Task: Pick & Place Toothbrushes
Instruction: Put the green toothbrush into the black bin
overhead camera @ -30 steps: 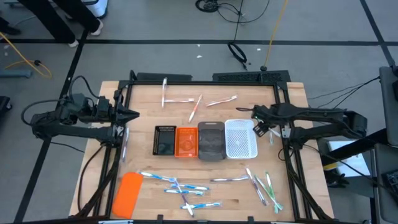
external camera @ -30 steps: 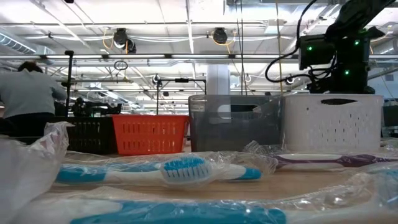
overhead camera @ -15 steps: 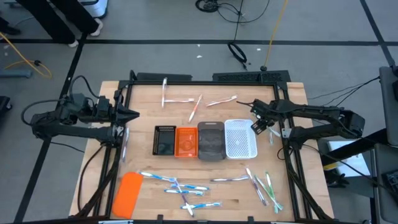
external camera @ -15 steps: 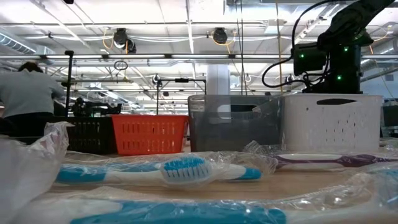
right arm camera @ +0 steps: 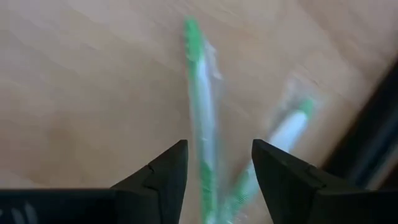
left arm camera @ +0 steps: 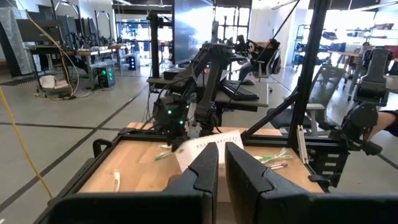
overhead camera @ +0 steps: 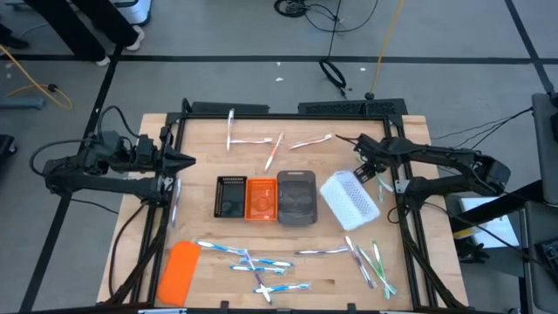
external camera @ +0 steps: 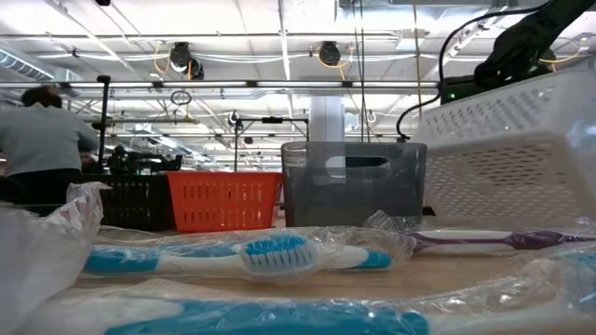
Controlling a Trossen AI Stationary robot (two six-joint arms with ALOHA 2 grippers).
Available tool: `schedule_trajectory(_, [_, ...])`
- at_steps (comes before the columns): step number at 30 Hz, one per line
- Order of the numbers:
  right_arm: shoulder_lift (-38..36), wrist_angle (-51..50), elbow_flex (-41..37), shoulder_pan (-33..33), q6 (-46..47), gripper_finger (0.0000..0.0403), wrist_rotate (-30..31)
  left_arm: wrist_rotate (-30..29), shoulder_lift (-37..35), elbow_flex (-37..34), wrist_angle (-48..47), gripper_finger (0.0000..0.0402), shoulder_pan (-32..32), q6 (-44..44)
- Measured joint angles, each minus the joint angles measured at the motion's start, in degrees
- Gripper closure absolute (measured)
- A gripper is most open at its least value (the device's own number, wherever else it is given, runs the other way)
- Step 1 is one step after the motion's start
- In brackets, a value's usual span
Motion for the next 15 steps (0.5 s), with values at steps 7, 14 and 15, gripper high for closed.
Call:
schedule_trajectory(7, [-0.8, -0.1, 0.0, 0.0, -0.7, 0.0232, -0.9, 0.0, 0.0, 0.0, 0.0, 0.0371, 0.0, -0.2])
schedule_trajectory(14, [-0.8, -0.2, 0.1, 0.0, -0.6, 0.0232, -1.0, 0.0, 0.0, 0.0, 0.0, 0.0371, 0.0, -0.2])
schedule_trajectory(15, [-0.8, -0.2, 0.1, 0.0, -0.6, 0.0232, -1.1, 0.0, 0.0, 0.0, 0.0, 0.0371, 0.0, -0.2])
